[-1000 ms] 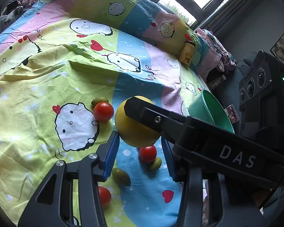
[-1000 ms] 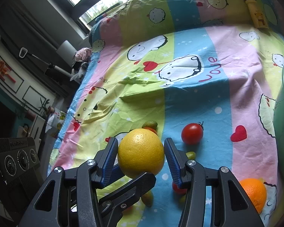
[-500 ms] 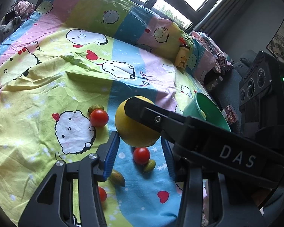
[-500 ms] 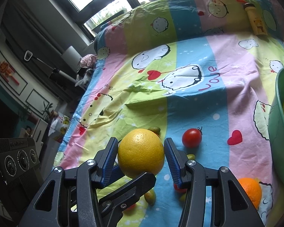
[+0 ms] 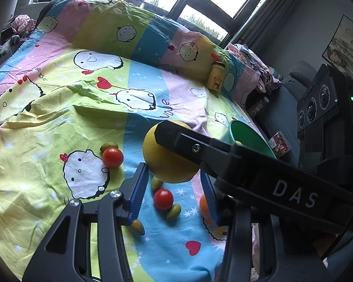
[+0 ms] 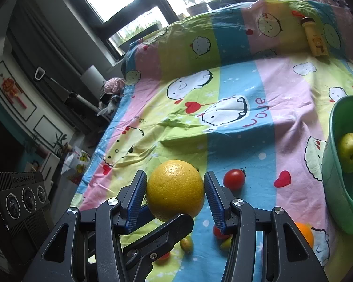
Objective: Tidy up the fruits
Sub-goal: 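Carry the grapefruit with the right tool over the green basin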
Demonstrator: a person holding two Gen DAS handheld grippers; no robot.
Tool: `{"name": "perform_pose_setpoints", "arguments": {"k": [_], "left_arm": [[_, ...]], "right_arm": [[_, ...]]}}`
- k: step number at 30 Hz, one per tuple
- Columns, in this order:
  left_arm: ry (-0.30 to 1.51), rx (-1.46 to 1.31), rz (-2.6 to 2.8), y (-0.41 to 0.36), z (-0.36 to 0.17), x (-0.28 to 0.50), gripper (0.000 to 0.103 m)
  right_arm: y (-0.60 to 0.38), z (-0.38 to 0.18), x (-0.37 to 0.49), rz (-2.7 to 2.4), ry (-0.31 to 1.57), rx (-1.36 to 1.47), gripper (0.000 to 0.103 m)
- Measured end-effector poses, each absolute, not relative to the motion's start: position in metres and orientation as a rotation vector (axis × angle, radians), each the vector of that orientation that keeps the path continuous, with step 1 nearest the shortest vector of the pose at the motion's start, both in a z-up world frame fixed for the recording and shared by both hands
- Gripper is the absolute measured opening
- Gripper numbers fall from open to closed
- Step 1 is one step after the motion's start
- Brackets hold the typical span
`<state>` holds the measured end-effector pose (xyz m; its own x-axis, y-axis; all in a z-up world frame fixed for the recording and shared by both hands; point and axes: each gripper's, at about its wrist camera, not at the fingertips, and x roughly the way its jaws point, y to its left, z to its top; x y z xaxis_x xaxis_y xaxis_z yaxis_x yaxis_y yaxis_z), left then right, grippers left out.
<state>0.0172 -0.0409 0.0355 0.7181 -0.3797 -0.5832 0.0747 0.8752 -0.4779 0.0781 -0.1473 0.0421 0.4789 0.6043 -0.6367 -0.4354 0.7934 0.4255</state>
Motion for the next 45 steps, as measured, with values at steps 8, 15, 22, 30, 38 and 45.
{"name": "perform_pose_setpoints", "arguments": {"k": [8,15,22,30,38,45], "left_arm": [[0.708,-0.413,-0.300,-0.055,0.045,0.023,0.044],[0.695,-0.380,-0.337,-0.068,0.053,0.029,0.044],[0.696,-0.345,-0.372,-0.085,0.059,0.037,0.044],[0.706,-0.310,-0.410,-0.105,0.065,0.045,0.044],[0.720,-0.278,-0.460,-0.125,0.067,0.054,0.044],[0.733,-0.256,-0.506,-0.144,0.068,0.062,0.044]], "right_arm": [[-0.163,0.053,0.076,0.615,0.818,0.230,0.053],[-0.179,0.061,0.075,0.587,0.782,0.251,0.053],[-0.199,0.066,0.077,0.555,0.759,0.284,0.053],[-0.222,0.070,0.077,0.516,0.742,0.322,0.053],[-0.245,0.073,0.078,0.464,0.728,0.361,0.053],[-0.265,0.072,0.081,0.417,0.721,0.395,0.053]]}}
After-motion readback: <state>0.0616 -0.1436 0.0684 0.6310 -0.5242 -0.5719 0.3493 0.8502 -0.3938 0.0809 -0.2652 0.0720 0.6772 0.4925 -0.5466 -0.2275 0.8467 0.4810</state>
